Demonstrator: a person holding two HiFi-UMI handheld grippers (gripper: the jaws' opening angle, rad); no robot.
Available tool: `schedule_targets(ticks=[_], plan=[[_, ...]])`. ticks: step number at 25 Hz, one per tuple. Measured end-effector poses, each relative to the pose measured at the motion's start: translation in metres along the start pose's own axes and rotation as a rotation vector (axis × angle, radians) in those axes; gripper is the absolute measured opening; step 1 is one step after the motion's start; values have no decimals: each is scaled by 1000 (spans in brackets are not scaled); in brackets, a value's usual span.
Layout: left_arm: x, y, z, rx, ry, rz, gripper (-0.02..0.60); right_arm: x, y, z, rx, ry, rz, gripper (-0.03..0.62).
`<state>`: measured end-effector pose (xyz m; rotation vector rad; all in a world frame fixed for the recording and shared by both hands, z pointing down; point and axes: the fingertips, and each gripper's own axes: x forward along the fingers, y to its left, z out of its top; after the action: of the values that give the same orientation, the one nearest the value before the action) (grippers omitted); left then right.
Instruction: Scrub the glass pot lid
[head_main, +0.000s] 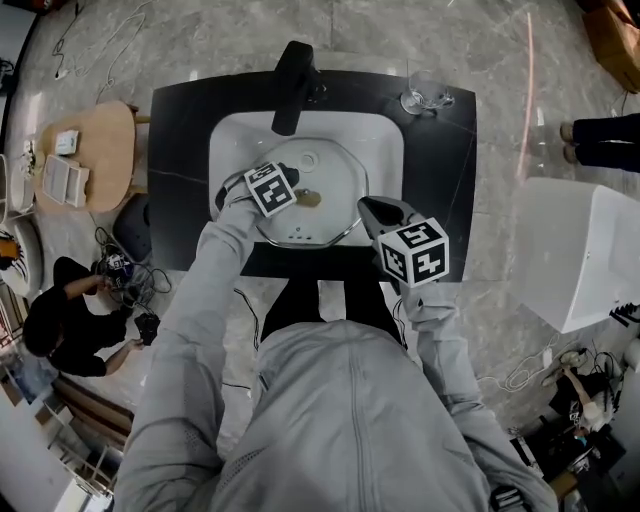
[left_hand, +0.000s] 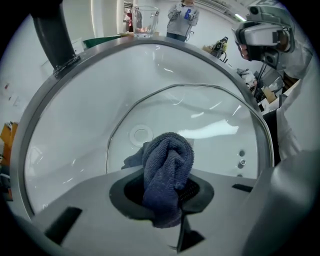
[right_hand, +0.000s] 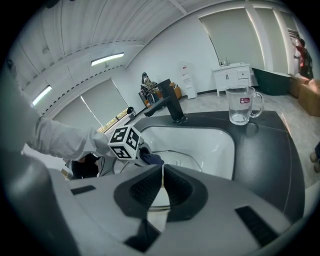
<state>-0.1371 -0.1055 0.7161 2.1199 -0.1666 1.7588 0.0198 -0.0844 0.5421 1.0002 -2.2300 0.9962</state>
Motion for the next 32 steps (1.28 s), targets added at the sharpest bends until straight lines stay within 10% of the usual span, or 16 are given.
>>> schedule_targets(ticks=[21,32], plan=[[21,33,51,-307,-227,79,89,-10,-22,-22,63,10,-23,31],[18,4,80,-234,-246,-2,89,-10,-15,-25,58,13,-14,31]])
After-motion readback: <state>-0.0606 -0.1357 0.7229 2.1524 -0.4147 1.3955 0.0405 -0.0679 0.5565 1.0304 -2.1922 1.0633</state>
